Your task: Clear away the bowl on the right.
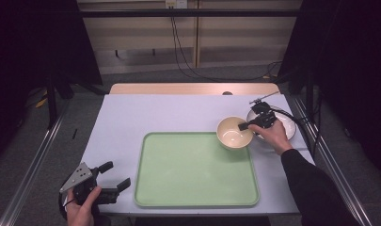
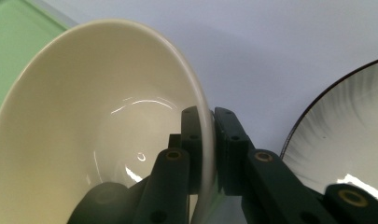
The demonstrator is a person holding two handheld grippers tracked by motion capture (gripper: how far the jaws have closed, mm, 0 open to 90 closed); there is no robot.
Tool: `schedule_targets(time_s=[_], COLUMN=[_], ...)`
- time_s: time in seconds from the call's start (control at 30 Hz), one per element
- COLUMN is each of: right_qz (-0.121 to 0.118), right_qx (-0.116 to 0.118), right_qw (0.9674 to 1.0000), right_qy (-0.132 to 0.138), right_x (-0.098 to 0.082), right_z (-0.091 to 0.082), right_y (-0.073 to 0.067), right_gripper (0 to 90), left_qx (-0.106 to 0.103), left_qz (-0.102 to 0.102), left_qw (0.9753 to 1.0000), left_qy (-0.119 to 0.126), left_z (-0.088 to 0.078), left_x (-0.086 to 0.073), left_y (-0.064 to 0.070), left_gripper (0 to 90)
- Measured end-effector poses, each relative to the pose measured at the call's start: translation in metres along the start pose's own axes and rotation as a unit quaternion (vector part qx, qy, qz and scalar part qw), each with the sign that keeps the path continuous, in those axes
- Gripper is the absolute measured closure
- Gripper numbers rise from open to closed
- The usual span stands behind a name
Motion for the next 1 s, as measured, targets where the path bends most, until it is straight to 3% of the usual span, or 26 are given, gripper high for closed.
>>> schedule_targets(time_s=[0.3, 0.73, 1.0], right_qz=[0.000, -0.010, -0.013], right_qx=[0.007, -0.003, -0.007], right_qw=[0.9999, 0.9999, 0.9999], right_qy=[-0.010, -0.012, -0.007], right_x=[-0.005, -0.008, -0.010], right_z=[0.009, 0.011, 0.013], right_y=[0.000, 0.002, 0.001], right_gripper=[83.6, 84.3, 84.2], left_qx=[-0.004, -0.002, -0.005], left_qz=[0.004, -0.004, 0.005], left_qw=[1.0000, 1.0000, 1.0000], left_qy=[-0.004, 0.003, -0.003], left_z=[-0.001, 0.000, -0.001], left_x=[-0.001, 0.001, 0.000], left_y=[0.000, 0.001, 0.000], left_gripper=[1.5, 1.5, 1.5])
Point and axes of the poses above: each handheld gripper's, and its own axes: z roughly forward along the jaws, x roughly out of its top, y roughly to its right, the point moved 10 cm from there along z, roughly forward along the jaws, and after that the axes turned 2 degrees about x, right-handed, at the moved point
